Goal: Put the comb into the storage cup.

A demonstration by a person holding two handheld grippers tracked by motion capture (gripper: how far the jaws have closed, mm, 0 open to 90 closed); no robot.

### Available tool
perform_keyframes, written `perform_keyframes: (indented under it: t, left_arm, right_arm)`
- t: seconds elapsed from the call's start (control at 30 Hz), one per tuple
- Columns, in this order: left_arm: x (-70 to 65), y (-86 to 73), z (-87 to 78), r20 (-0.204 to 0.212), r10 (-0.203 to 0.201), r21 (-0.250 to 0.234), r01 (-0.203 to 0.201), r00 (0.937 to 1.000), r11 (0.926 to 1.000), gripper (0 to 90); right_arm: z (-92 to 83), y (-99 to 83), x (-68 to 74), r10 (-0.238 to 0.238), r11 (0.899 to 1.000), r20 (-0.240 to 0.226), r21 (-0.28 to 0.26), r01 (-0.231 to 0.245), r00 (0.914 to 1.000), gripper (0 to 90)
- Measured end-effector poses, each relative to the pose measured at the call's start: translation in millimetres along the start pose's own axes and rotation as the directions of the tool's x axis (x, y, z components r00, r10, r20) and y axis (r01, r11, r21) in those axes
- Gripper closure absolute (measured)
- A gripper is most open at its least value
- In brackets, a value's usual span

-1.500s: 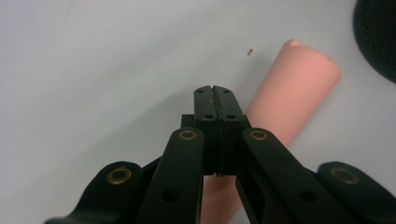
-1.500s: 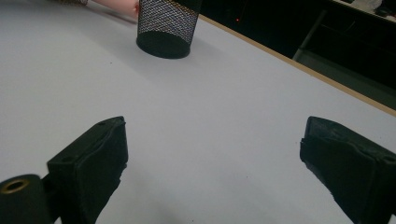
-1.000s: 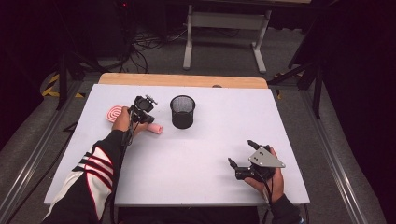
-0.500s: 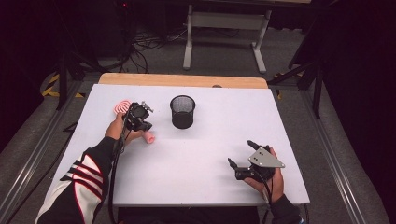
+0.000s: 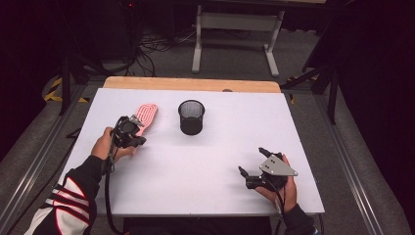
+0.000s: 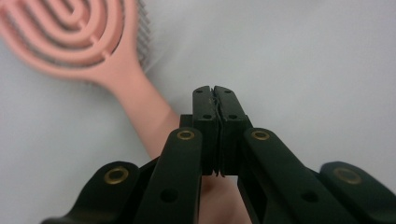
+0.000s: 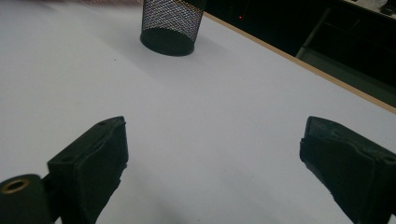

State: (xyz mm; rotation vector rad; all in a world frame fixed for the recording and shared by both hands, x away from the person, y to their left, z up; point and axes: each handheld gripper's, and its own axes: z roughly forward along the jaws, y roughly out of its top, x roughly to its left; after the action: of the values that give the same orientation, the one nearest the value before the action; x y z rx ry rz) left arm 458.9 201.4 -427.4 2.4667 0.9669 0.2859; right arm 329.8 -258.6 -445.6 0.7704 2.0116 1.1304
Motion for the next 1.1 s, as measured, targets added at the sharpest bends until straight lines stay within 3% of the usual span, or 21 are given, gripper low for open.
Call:
perform_keyframes:
  t: [0.27,0.4,0.5,0.67,0.77,0.9,0.93,1.1]
  left_arm:
    - [12.2,-20.4,-4.0,0.006,-0.042,0.001,0.042,0.9991,0.9991,87.9]
    - [16.2,-26.6,-5.7,0.012,-0.054,-0.021,0.055,0.9984,0.9983,87.6]
    - [16.6,-29.3,-11.0,0.026,-0.051,-0.056,0.052,0.9984,0.9971,86.5]
    - [15.7,-31.2,-29.2,-0.003,-0.041,-0.145,0.04,0.9992,0.9886,80.4]
    - [16.8,-31.4,-36.7,-0.04,-0.024,-0.184,0.016,0.9989,0.9829,68.3]
    - [20.3,-29.5,-36.5,-0.121,-0.021,-0.206,-0.005,0.9925,0.9784,50.8]
    - [20.3,-29.0,-34.9,-0.13,-0.027,-0.211,-0.001,0.9912,0.9774,41.5]
    - [27.7,-24.4,-24.5,-0.138,-0.04,-0.252,0.004,0.9896,0.9676,20.2]
  right_arm:
    - [1.0,-0.1,0.9,0.001,1.0,-0.005,0.006,-0.001,1.0,8.2]
    - [0.9,-0.3,0.4,0.0,1.0,-0.003,0.006,0.0,1.0,8.2]
    - [0.8,-0.2,0.6,-0.002,1.0,-0.004,0.006,0.002,1.0,8.2]
    - [0.6,-0.4,0.4,-0.001,1.0,-0.004,0.006,0.001,1.0,8.2]
    - [0.5,-0.4,-0.1,-0.001,1.0,-0.005,0.005,0.001,1.0,8.2]
    - [1.2,-0.5,0.4,0.0,1.0,-0.006,0.008,0.0,1.0,8.2]
    - [1.3,-0.4,0.7,-0.001,1.0,-0.007,0.009,0.001,1.0,8.2]
    - [2.4,-1.3,0.5,0.003,1.0,-0.009,0.014,-0.003,1.0,8.2]
